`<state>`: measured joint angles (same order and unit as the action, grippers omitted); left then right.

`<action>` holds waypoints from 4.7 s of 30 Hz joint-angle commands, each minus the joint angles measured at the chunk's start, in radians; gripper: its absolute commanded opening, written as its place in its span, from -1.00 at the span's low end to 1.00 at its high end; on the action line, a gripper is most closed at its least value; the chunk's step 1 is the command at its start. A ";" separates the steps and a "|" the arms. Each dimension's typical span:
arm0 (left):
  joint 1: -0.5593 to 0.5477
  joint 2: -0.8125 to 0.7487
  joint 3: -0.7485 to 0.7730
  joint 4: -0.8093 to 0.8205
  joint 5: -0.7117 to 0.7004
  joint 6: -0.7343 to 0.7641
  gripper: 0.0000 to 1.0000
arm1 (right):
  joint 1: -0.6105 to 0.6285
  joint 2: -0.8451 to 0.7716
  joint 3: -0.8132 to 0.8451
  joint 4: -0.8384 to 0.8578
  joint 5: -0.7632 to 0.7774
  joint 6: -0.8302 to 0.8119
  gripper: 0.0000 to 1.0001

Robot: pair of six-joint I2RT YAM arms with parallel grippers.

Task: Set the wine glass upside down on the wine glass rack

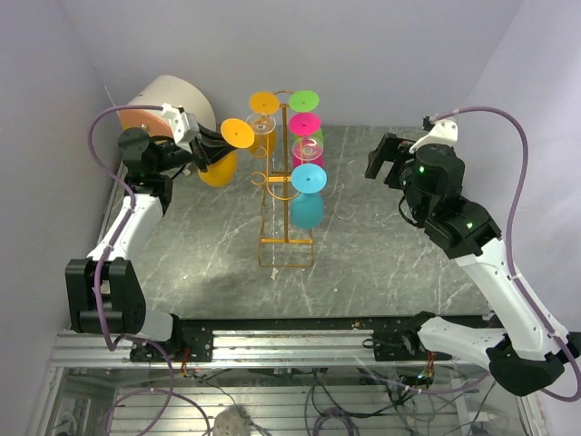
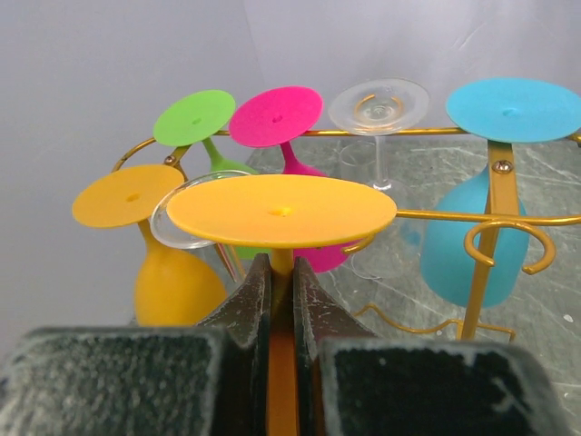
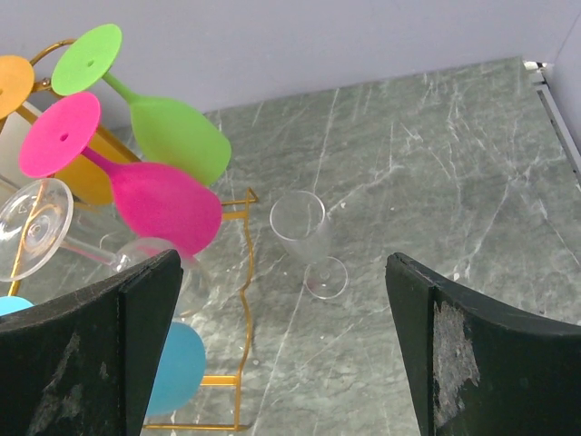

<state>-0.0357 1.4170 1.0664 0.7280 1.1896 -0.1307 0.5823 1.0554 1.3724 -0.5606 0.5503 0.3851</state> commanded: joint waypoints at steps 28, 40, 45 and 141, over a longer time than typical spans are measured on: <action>-0.098 0.031 0.044 -0.332 0.024 0.358 -0.86 | -0.005 -0.020 -0.039 -0.006 0.011 0.035 0.84; -0.130 0.062 0.015 -0.202 0.016 0.216 -0.86 | -0.004 -0.024 -0.051 0.003 0.002 0.041 0.84; -0.131 0.109 -0.053 0.228 0.026 -0.147 -0.86 | -0.005 -0.012 -0.050 0.012 -0.009 0.039 0.84; -0.125 -0.409 0.104 -1.461 -1.498 0.281 0.95 | -0.306 0.594 0.176 -0.051 -0.320 -0.015 -0.48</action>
<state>-0.1524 1.0183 1.1995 -0.7723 -0.2256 0.2047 0.2840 1.6318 1.5166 -0.5716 0.2474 0.3771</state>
